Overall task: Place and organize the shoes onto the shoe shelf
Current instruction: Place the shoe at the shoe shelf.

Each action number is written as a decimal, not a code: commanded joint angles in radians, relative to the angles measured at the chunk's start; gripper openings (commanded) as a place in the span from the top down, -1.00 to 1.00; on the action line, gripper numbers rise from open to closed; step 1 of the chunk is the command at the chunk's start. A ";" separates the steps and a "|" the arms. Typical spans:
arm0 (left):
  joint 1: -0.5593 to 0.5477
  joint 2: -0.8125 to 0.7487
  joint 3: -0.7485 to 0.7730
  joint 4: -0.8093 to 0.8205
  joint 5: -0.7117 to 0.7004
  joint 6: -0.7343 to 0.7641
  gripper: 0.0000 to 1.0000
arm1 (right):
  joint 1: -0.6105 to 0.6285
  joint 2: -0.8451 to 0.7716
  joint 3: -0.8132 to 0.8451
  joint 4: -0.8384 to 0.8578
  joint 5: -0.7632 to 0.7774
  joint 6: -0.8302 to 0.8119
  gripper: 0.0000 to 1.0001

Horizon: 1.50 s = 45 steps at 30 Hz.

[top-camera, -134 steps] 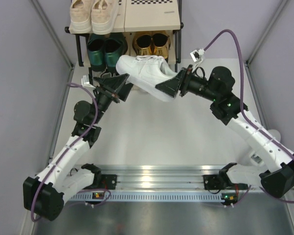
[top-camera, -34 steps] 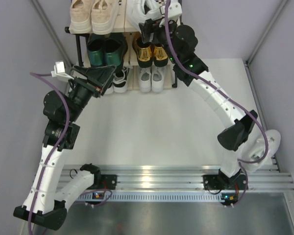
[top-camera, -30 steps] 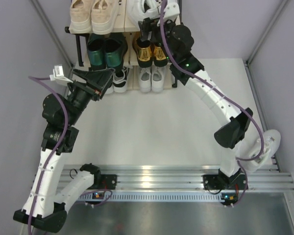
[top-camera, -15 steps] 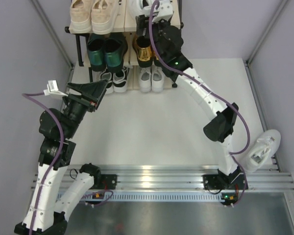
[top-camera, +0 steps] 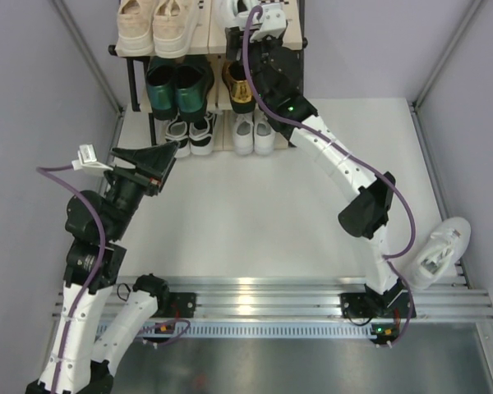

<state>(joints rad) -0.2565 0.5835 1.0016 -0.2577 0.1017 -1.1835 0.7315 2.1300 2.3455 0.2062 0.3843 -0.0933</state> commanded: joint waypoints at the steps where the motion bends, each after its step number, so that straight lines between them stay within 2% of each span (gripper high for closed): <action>1: 0.005 -0.020 -0.012 0.014 -0.014 -0.011 -0.96 | 0.029 -0.018 0.066 0.121 -0.051 0.018 -0.45; 13: 0.005 -0.056 -0.029 0.002 -0.025 -0.019 -0.96 | 0.062 -0.004 0.071 0.134 -0.071 0.013 -0.82; 25: 0.005 -0.063 -0.038 0.003 -0.020 -0.024 -0.96 | 0.062 -0.002 0.055 0.125 -0.065 0.000 -0.99; 29: 0.005 -0.067 -0.043 0.005 -0.022 -0.025 -0.96 | 0.054 -0.034 0.025 0.121 -0.096 0.012 -0.99; 33: 0.005 -0.068 -0.043 0.011 -0.022 -0.024 -0.96 | 0.048 -0.071 -0.002 0.146 -0.218 0.001 -0.99; 45: 0.005 -0.085 -0.047 0.008 -0.020 -0.025 -0.96 | 0.029 -0.136 -0.067 0.142 -0.200 0.003 -0.99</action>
<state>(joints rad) -0.2565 0.5137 0.9562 -0.2672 0.0845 -1.2053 0.7643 2.0842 2.2871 0.2676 0.2188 -0.0937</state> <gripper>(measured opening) 0.982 0.993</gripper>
